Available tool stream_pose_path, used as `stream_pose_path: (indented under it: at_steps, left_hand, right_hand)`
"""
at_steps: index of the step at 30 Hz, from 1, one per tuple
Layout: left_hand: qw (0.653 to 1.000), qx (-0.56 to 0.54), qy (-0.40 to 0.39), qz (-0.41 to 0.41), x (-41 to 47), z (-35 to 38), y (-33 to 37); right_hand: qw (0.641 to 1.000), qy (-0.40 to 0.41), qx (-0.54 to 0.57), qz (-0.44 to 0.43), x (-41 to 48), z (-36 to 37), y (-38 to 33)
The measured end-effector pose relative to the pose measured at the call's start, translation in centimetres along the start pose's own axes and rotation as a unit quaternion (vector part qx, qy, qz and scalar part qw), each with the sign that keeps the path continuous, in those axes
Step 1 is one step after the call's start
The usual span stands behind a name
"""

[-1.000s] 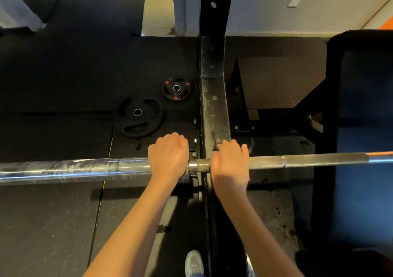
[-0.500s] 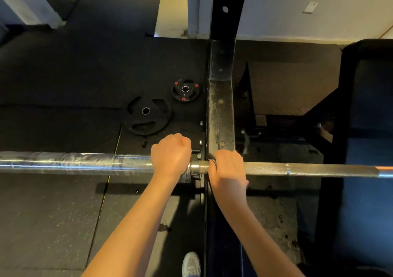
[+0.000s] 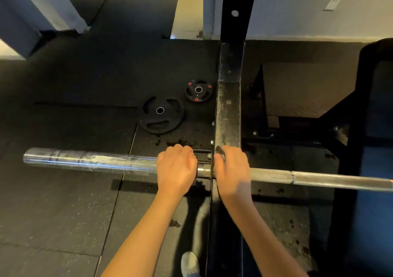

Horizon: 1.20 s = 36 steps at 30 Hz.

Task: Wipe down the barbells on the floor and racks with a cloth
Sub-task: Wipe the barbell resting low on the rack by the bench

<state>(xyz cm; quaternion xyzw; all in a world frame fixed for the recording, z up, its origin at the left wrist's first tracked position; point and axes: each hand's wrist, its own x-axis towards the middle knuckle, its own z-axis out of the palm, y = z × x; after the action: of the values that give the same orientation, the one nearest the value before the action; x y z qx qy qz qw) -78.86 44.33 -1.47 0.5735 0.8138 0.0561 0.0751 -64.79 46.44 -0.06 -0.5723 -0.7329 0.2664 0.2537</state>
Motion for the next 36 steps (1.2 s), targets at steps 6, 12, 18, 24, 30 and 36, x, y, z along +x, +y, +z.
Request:
stream_pose_path:
  at_steps: [6, 12, 18, 24, 30, 36]
  left_hand:
    - [0.996, 0.026, -0.079, 0.028, 1.3, -1.2, -0.8]
    - [0.986, 0.145, -0.069, 0.042, 1.7, -1.3, -1.5]
    - [0.981, 0.14, -0.11, 0.072, 2.2, -2.0, -1.8]
    - [0.985, 0.141, -0.069, 0.069, 2.1, -2.6, -6.3]
    - [0.974, 0.187, -0.096, 0.082, 1.7, -3.0, -6.7]
    - [0.974, 0.16, -0.126, 0.099, 2.0, -3.2, -7.5]
  right_hand:
    - [0.965, -0.006, -0.183, -0.185, -1.2, -0.5, 5.4]
    - [0.993, -0.011, -0.112, -0.018, -1.5, 4.1, 0.5]
    - [0.974, -0.068, -0.17, -0.133, -1.3, 0.2, 2.9]
    - [0.982, -0.04, -0.152, 0.105, -0.3, 1.6, 1.0]
    - [0.998, -0.051, -0.043, -0.007, -1.0, 2.0, -5.6]
    - [0.978, -0.114, -0.123, -0.12, -1.9, 5.4, -5.5]
